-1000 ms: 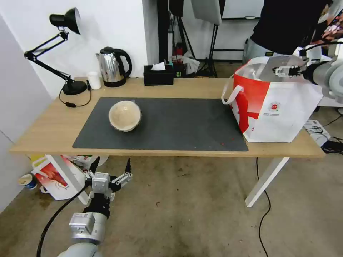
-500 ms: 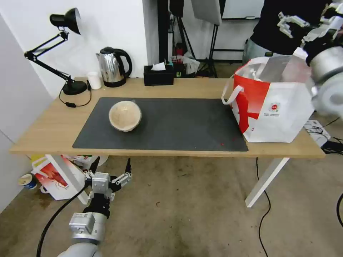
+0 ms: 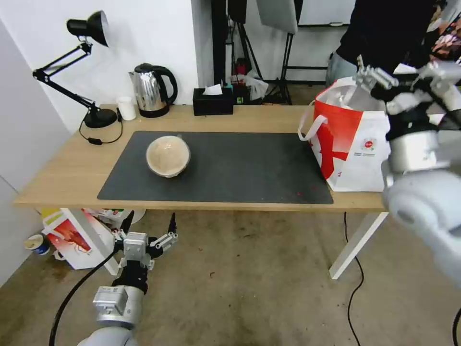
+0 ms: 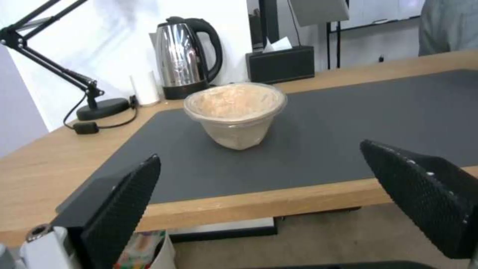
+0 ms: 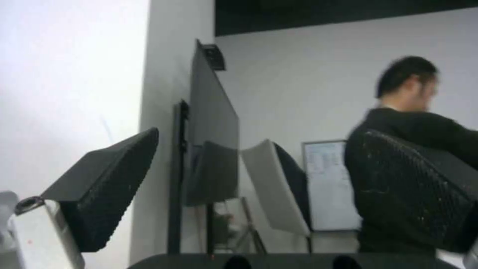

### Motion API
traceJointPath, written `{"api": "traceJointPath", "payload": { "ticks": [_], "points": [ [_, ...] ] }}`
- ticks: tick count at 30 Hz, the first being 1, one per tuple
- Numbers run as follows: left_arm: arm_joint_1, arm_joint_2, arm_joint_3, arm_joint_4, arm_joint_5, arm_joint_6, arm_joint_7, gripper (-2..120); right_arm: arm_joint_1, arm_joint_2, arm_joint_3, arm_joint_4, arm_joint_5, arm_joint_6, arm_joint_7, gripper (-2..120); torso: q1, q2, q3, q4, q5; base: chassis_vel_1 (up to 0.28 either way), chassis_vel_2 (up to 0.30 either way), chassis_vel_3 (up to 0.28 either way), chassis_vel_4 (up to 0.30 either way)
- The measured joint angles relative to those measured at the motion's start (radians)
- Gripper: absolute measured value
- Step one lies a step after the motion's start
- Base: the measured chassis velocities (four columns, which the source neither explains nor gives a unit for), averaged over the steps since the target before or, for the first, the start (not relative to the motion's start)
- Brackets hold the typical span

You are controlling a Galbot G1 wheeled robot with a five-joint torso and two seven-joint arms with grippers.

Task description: Pick up the trash from the table and place it into the takeout bag.

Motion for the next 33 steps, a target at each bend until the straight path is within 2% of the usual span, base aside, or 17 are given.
{"api": "traceJointPath", "payload": {
  "ticks": [4, 10, 18, 28, 33],
  "points": [
    [0.0, 0.0, 0.0, 0.0, 0.0, 0.0, 0.0, 100, -0.116, 0.037, 0.02, 0.025, -0.093, 0.011, 0.039, 100, 0.0, 0.0, 0.0, 0.0001, 0.0002, 0.0, 0.0, 0.0, 0.0],
    [0.0, 0.0, 0.0, 0.0, 0.0, 0.0, 0.0, 100, -0.201, 0.058, 0.029, 0.052, -0.152, 0.016, 0.055, 100, 0.0, 0.0, 0.0, 0.0002, -0.0002, 0.0, 0.0, 0.0, 0.0],
    [0.0, 0.0, 0.0, 0.0, 0.0, 0.0, 0.0, 100, -0.341, 0.136, 0.008, 0.077, -0.317, 0.018, 0.114, 100, 0.0, 0.0, 0.0, 0.0001, 0.0002, 0.0, 0.0, 0.0, 0.0],
    [0.0, 0.0, 0.0, 0.0, 0.0, 0.0, 0.0, 100, -0.485, 0.201, -0.031, 0.087, -0.431, 0.024, 0.171, 100, 0.0, 0.0, 0.0, 0.0001, 0.0001, 0.0, 0.0, 0.0, 0.0],
    [0.0, 0.0, 0.0, 0.0, 0.0, 0.0, 0.0, 100, -0.526, 0.209, -0.038, 0.076, -0.452, 0.017, 0.178, 100, 0.0, 0.0, 0.0, 0.0002, 0.0003, 0.0, 0.0, 0.0, 0.0]
  ]
}}
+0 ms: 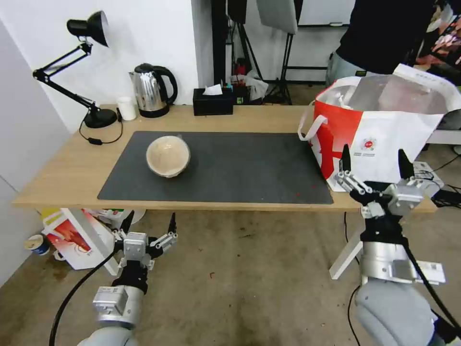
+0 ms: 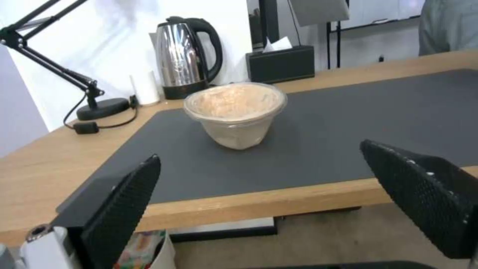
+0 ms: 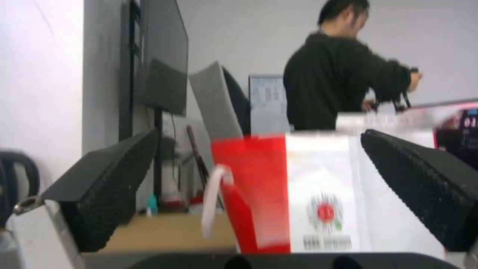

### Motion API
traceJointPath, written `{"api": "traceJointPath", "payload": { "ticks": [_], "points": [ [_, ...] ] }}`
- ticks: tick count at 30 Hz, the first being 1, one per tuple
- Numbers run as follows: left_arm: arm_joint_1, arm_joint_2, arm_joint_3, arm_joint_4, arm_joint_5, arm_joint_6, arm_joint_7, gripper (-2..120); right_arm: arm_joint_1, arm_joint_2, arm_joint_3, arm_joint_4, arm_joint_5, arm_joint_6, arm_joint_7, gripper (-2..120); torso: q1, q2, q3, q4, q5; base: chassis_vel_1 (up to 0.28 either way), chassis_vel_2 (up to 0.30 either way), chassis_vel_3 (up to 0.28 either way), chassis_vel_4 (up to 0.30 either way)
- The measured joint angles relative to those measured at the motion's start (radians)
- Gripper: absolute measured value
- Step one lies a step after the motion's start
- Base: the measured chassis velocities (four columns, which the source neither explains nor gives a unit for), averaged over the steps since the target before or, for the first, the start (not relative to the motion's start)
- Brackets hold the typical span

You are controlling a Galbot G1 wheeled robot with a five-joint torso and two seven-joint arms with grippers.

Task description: Pick up the trash from the table and place it into the takeout bag.

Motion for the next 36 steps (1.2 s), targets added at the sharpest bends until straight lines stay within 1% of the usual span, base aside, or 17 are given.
{"api": "traceJointPath", "payload": {
  "ticks": [3, 6, 14, 17, 27, 36],
  "points": [
    [0.0, 0.0, 0.0, 0.0, 0.0, 0.0, 0.0, 100, -0.018, -0.001, -0.012, -0.004, 0.006, -0.017, 0.005, 100, 0.0, 0.0, 0.0, -0.0002, 0.0, 0.0, 0.0, 0.0, 0.0],
    [0.0, 0.0, 0.0, 0.0, 0.0, 0.0, 0.0, 100, -0.047, -0.007, -0.045, -0.012, 0.022, -0.059, 0.027, 100, 0.0, 0.0, 0.0, 0.0001, 0.0, 0.0, 0.0, 0.0, 0.0],
    [0.0, 0.0, 0.0, 0.0, 0.0, 0.0, 0.0, 100, -0.068, -0.008, -0.065, -0.01, 0.031, -0.089, 0.046, 100, 0.0, 0.0, 0.0, -0.0001, -0.0002, 0.0, 0.0, 0.0, 0.0],
    [0.0, 0.0, 0.0, 0.0, 0.0, 0.0, 0.0, 100, -0.078, -0.01, -0.086, -0.001, 0.054, -0.106, 0.062, 100, 0.0, 0.0, 0.0, 0.0, -0.0001, 0.0, 0.0, 0.0, 0.0],
    [0.0, 0.0, 0.0, 0.0, 0.0, 0.0, 0.0, 100, -0.124, -0.017, -0.132, 0.031, 0.083, -0.109, 0.082, 100, 0.0, 0.0, 0.0, 0.0, -0.0001, 0.0, 0.0, 0.0, 0.0],
    [0.0, 0.0, 0.0, 0.0, 0.0, 0.0, 0.0, 100, -0.135, -0.063, -0.16, 0.058, 0.094, -0.113, 0.085, 100, 0.0, 0.0, 0.0, 0.0, 0.0, 0.0, 0.0, 0.0, 0.0]
  ]
}}
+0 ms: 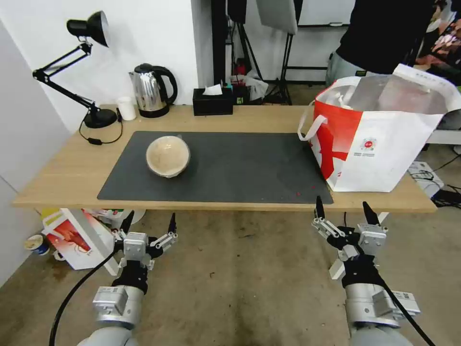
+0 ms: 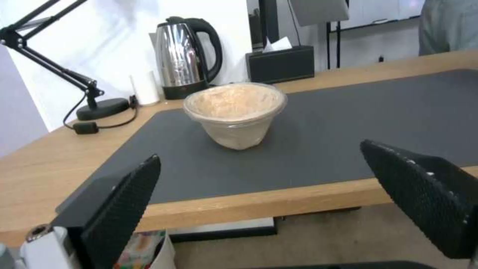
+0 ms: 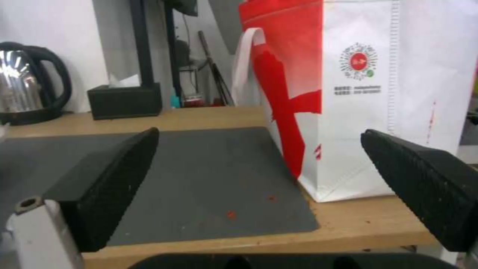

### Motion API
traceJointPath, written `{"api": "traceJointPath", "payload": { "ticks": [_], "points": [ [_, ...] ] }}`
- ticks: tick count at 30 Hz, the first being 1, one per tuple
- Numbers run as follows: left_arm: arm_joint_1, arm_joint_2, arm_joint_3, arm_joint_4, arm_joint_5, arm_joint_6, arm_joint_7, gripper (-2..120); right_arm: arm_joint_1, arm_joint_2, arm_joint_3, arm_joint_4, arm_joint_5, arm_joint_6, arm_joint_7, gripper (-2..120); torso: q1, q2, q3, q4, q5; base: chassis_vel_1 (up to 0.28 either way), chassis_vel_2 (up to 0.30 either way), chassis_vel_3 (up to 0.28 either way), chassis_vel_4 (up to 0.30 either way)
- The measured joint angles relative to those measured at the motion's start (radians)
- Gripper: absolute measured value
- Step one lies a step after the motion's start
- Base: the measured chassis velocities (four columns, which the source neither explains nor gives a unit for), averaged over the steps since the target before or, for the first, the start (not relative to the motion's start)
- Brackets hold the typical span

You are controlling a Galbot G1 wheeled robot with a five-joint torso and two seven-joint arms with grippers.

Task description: Pick up the trash from the table and place it into the takeout bag.

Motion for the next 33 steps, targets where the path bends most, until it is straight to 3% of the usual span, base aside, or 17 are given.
{"api": "traceJointPath", "payload": {
  "ticks": [14, 33],
  "points": [
    [0.0, 0.0, 0.0, 0.0, 0.0, 0.0, 0.0, 100, 0.01, -0.044, -0.011, -0.001, 0.032, -0.049, 0.001, 100, 0.0, 0.0, 0.0, 0.0, 0.0001, 0.0, 0.0, 0.0, 0.0],
    [0.0, 0.0, 0.0, 0.0, 0.0, 0.0, 0.0, 100, 0.005, -0.044, -0.011, -0.014, 0.024, -0.076, 0.006, 100, 0.0, 0.0, 0.0, 0.0, 0.0, 0.0, 0.0, 0.0, 0.0]
  ]
}}
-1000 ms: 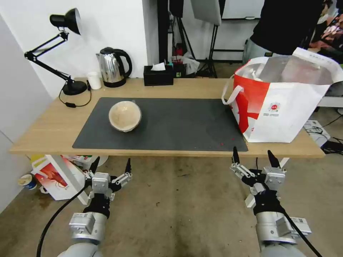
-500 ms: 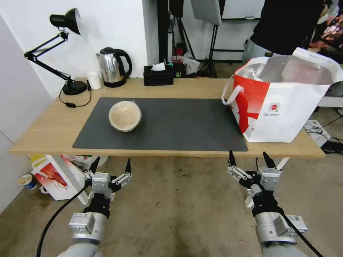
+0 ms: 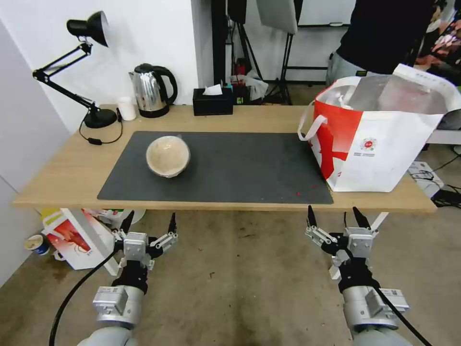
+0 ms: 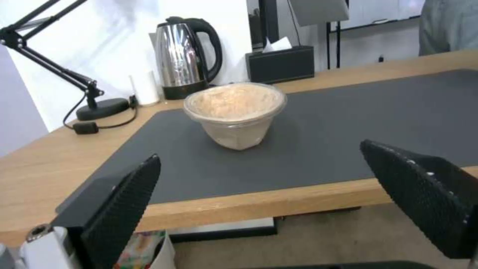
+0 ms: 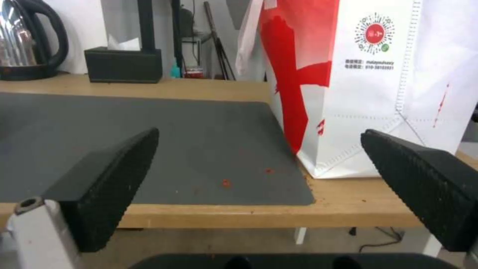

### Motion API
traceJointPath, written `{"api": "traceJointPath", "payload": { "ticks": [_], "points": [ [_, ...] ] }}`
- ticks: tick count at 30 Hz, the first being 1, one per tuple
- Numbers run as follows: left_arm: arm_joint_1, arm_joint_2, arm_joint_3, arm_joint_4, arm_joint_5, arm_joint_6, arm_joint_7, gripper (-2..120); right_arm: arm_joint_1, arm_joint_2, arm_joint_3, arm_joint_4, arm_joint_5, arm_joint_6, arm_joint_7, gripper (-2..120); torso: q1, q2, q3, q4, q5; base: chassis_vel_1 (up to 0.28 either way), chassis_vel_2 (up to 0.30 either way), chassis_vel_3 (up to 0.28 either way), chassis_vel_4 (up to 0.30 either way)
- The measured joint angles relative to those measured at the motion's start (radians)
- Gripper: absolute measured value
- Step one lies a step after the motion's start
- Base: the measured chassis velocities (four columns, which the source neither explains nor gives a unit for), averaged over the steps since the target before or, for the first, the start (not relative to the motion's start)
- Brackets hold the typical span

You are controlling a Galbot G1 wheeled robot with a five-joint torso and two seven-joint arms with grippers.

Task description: Pick up the trash from the table and place it into the takeout bag.

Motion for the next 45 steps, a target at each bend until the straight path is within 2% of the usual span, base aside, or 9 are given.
{"api": "traceJointPath", "payload": {
  "ticks": [45],
  "points": [
    [0.0, 0.0, 0.0, 0.0, 0.0, 0.0, 0.0, 100, -0.022, 0.006, -0.018, -0.003, -0.005, -0.035, 0.017, 100, 0.0, 0.0, 0.0, 0.0, -0.0001, 0.0, 0.0, 0.0, 0.0]
  ]
}}
